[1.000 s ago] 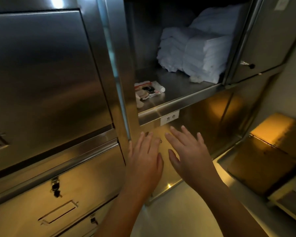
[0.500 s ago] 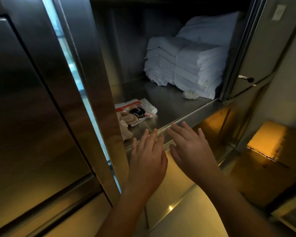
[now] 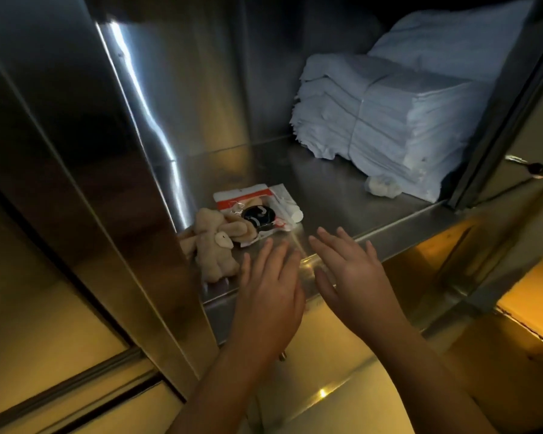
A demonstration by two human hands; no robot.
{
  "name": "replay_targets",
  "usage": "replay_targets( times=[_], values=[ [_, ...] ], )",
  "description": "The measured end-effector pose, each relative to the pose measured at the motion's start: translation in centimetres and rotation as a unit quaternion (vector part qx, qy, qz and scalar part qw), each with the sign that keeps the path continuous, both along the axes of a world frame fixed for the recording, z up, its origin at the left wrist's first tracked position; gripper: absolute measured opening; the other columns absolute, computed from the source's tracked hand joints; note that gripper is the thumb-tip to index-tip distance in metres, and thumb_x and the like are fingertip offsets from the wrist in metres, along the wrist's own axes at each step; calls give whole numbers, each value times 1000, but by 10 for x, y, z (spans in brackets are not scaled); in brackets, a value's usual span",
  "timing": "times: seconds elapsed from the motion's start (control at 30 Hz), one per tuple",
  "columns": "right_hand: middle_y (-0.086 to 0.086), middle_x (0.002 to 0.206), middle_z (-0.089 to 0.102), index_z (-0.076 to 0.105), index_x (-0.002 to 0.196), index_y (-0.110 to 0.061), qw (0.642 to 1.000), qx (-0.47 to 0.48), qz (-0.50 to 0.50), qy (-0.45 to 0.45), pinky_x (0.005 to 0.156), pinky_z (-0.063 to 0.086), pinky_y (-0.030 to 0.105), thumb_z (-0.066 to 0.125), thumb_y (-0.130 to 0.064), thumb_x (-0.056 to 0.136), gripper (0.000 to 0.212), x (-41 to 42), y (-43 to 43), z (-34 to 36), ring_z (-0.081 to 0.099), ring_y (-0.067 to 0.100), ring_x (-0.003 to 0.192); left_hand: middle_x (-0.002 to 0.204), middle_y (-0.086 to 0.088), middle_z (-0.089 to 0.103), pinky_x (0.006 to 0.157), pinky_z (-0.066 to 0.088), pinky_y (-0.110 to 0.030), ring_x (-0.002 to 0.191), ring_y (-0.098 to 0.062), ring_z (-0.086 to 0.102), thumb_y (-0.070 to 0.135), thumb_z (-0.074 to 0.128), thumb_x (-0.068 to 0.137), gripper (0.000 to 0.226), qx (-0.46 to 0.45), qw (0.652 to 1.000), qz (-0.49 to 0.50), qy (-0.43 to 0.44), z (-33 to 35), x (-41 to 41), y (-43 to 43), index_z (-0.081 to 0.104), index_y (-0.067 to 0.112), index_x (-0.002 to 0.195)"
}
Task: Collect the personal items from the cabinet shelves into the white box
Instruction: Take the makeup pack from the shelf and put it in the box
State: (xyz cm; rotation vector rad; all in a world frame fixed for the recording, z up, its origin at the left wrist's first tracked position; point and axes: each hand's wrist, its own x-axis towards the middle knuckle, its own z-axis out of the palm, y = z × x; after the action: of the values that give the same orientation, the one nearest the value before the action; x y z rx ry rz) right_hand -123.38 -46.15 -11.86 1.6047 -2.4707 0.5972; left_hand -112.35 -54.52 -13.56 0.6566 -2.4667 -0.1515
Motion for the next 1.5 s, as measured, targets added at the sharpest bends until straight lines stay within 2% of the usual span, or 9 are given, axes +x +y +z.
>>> replay_targets(
  times=[0.13, 0.23, 0.3, 0.47, 0.57, 0.7, 0.8, 1.07, 1.5],
  values=[
    [-4, 148, 33, 38, 138, -24, 998, 5, 57, -4, 111, 11, 46, 49, -25, 92, 48, -32, -18, 0, 19, 18, 140, 124, -15, 59, 96, 23, -52, 119, -34, 51, 10, 74, 72, 48, 8, 998, 56, -14, -6, -21, -6, 60, 5, 118],
    [-1, 147, 35, 41, 137, -21, 996, 0, 89, -10, 111, 13, 46, 49, -23, 92, 46, -56, -30, 0, 22, 20, 139, 147, -7, 34, 108, -1, -42, 139, -24, 21, 22, 49, 92, 48, 40, 995, 84, -20, -10, -39, -11, 38, 14, 138],
    [-1, 148, 34, 39, 138, -21, 994, 5, 107, -14, 112, 11, 46, 48, -23, 92, 47, -74, -39, -1, 21, 20, 139, 150, -5, 28, 109, -3, -39, 140, -21, 14, 24, 44, 94, 48, 37, 993, 107, -17, -14, -52, -16, 34, 17, 140],
    [-2, 150, 29, 35, 140, -23, 989, 34, 146, -10, 112, 11, 44, 45, -25, 93, 48, -107, -65, -11, 17, 18, 140, 149, -6, 29, 108, -5, -39, 140, -24, 14, 25, 47, 92, 53, 4, 987, 154, -42, -22, -77, -32, 31, 15, 141],
    [-2, 151, 27, 32, 141, -23, 985, 50, 166, -15, 112, 10, 45, 44, -27, 94, 49, -119, -80, -18, 15, 19, 140, 140, -13, 43, 108, 5, -46, 135, -30, 29, 18, 58, 85, 52, -2, 984, 168, -58, -26, -87, -42, 43, 9, 134],
    [-2, 152, 25, 28, 143, -23, 981, 61, 180, -26, 112, 10, 47, 44, -28, 94, 51, -130, -100, -24, 14, 20, 141, 149, -11, 28, 109, -5, -42, 141, -27, 13, 24, 45, 92, 52, -2, 977, 196, -90, -32, -98, -57, 31, 13, 141],
    [-2, 153, 22, 28, 143, -24, 977, 74, 199, -33, 112, 11, 48, 46, -26, 94, 52, -137, -114, -28, 13, 21, 141, 153, -9, 18, 111, -7, -45, 142, -24, 5, 28, 37, 95, 55, -11, 967, 216, -133, -36, -103, -67, 19, 14, 145],
    [-1, 154, 16, 24, 144, -26, 964, 104, 243, -31, 112, 10, 49, 44, -31, 95, 54, -148, -135, -38, 8, 22, 142, 154, -9, 12, 110, -9, -51, 142, -22, 2, 33, 33, 96, 57, -5, 956, 245, -161, -38, -112, -75, 14, 16, 146],
    [1, 151, 26, 33, 141, -24, 971, 74, 225, -25, 113, 15, 47, 41, -30, 96, 46, -165, -101, -40, 16, 21, 140, 155, -7, 8, 104, -19, -45, 142, -19, 1, 34, 33, 96, 58, 19, 960, 237, -149, -39, -133, -54, 10, 18, 147]
  ],
)
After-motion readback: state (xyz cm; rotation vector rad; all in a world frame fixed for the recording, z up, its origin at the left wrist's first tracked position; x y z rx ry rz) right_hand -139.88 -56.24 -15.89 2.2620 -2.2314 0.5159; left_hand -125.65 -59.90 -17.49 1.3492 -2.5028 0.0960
